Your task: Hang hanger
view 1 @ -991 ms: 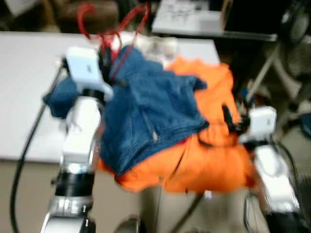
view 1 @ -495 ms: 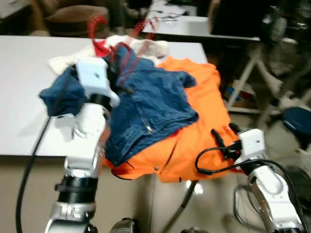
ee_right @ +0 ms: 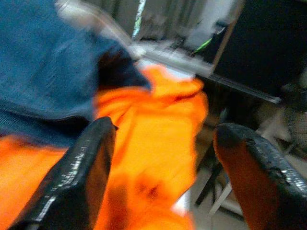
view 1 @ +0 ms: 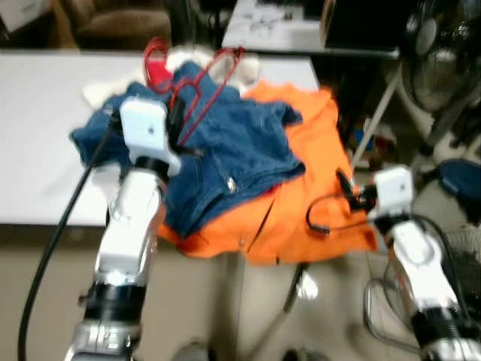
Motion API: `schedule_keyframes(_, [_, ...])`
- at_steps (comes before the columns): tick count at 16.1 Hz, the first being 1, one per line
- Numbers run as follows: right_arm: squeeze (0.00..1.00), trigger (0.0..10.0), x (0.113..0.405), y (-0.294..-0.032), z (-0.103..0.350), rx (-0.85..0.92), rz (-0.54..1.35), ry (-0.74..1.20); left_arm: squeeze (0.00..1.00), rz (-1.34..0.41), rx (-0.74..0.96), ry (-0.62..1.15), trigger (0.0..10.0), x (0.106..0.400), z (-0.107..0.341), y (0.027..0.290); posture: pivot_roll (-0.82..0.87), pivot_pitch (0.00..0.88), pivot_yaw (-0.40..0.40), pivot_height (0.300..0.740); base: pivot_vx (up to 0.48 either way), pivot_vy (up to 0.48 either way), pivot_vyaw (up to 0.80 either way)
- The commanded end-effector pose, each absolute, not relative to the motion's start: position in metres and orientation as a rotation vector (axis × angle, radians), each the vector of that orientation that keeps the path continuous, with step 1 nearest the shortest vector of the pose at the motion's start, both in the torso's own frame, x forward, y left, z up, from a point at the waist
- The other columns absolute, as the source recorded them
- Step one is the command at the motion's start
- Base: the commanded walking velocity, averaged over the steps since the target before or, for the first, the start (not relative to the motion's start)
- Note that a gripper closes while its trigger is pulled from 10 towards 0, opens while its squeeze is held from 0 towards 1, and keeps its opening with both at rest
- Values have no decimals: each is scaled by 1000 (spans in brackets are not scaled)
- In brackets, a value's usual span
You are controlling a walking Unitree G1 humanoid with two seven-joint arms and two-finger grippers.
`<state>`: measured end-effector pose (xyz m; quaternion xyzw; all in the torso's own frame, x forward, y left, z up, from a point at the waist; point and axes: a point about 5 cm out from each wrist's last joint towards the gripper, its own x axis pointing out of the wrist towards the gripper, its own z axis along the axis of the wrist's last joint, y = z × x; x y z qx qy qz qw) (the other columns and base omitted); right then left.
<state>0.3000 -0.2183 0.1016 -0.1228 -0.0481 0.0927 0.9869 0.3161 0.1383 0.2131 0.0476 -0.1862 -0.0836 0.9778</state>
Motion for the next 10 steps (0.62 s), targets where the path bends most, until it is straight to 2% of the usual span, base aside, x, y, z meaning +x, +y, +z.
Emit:
schedule_keyframes(1, [1000,10000,302,-217,104,-233,201,-113,0,-164,130,-400,10000,315,218,139,38,58,1,740,0,0,0])
schedule_keyframes(4, [1000,10000,303,-206,105,-196,265,-138,0,-162,182,-359,10000,317,206,133,29,49,-4,740,0,0,0])
schedule_keyframes(8, [1000,10000,297,-199,115,-193,227,-221,0,-206,161,-347,10000,310,202,124,15,53,12,740,0,0,0])
schedule_keyframes(9, [1000,10000,296,-198,118,-202,208,-236,0,-203,146,-349,10000,307,201,123,13,55,12,740,480,0,0])
schedule_keyframes(10, [0,10000,295,-197,119,-198,208,-245,0,-184,147,-337,10000,307,200,124,10,55,12,740,480,0,0])
